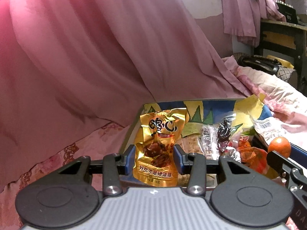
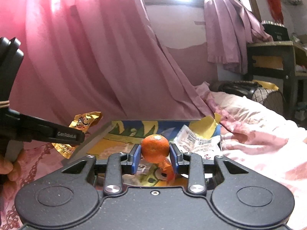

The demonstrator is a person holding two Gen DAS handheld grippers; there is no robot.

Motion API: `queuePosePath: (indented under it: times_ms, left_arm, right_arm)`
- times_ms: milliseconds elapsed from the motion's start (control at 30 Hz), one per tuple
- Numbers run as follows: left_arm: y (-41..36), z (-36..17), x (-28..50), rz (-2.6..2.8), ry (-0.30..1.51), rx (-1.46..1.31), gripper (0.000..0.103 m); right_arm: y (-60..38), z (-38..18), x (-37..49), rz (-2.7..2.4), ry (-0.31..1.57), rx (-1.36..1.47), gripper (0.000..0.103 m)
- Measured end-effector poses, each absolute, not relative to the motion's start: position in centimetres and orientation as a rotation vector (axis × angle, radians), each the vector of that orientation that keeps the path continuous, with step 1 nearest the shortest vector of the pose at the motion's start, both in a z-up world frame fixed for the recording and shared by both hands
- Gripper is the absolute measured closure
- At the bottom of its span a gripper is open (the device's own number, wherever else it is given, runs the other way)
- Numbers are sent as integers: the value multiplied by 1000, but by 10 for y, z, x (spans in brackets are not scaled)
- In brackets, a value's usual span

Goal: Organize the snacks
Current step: 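Lower both snacks into the tray and open both tools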

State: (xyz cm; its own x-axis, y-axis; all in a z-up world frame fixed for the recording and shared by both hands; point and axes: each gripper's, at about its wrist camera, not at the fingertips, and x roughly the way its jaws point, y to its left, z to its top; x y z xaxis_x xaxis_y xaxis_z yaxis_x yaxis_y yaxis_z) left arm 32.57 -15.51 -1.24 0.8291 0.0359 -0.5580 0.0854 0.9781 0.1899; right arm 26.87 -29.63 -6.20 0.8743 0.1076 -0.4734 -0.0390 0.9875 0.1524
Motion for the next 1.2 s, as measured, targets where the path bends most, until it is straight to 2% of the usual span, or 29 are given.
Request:
queuePosePath:
  times_ms: [433, 1200]
  left_arm:
    - [-162, -39, 360, -36, 619, 233, 57]
    - [-163, -63, 373, -28, 656, 243, 56]
  right_arm:
    - [-296, -85, 291, 61, 521, 124, 68]
    - [-297, -98, 310, 42, 515, 104, 68]
